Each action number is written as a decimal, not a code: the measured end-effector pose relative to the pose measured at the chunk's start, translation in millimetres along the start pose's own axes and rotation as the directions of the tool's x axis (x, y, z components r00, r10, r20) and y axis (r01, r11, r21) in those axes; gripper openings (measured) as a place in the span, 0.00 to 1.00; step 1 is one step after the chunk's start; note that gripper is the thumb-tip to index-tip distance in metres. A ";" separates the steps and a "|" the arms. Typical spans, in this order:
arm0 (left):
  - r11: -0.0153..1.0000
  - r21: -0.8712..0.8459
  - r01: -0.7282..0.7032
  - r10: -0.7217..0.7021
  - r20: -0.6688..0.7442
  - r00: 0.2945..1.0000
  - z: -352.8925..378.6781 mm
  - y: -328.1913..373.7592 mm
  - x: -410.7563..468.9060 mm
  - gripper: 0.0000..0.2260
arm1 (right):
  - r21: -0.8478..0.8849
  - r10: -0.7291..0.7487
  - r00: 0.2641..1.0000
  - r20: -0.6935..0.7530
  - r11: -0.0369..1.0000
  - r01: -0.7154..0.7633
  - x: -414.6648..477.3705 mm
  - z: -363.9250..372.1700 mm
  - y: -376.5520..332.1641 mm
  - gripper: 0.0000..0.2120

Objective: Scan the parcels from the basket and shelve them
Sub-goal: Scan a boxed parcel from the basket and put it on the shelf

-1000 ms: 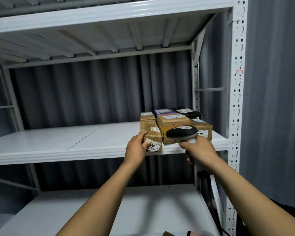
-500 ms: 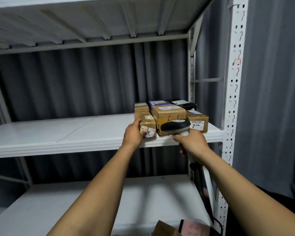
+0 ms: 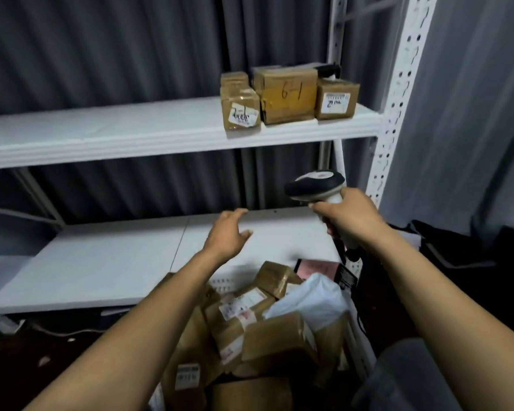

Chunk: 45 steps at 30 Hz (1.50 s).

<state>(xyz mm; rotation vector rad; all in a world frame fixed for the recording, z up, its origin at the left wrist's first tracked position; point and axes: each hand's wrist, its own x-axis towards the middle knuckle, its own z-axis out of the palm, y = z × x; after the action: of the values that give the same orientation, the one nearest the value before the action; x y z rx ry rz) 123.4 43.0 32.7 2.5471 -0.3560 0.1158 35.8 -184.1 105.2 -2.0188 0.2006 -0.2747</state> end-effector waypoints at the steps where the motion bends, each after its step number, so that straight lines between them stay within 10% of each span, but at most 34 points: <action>1: 1.000 0.008 0.012 -0.013 0.057 0.998 14.0 -5.2 -11.5 0.24 | -0.001 0.028 1.000 0.000 1.000 -0.028 -4.9 1.7 12.7 0.06; 9: 0.994 -0.094 -0.055 0.084 0.342 0.936 117.4 16.3 -56.5 0.22 | -0.226 0.146 0.989 0.002 0.964 -0.141 -34.6 0.2 108.0 0.10; 24: 1.000 0.015 0.015 -0.021 0.589 0.808 170.8 -39.6 -109.3 0.50 | -0.095 0.217 0.975 0.038 0.972 -0.213 -40.1 -0.2 169.4 0.10; 31: 1.000 0.013 -0.013 0.005 0.499 0.867 159.6 -41.5 -108.5 0.45 | -0.085 0.198 0.979 0.043 0.977 -0.194 -46.3 3.3 169.9 0.09; 38: 0.857 -0.440 0.268 -0.122 0.332 0.935 108.7 -32.6 -107.3 0.39 | 0.182 0.175 0.971 0.165 0.962 -0.204 -52.8 12.4 159.7 0.04; 45: 0.844 -0.502 0.188 -0.063 0.255 0.965 76.0 -11.7 -115.4 0.41 | 0.579 0.274 0.925 0.265 0.721 -0.380 -53.7 38.5 147.4 0.04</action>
<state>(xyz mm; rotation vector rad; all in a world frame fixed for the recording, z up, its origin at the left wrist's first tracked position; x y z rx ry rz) 16.4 37.5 -55.3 2.0289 -0.2600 -0.2952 -8.2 -202.6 -49.1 -1.2982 0.3162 0.0569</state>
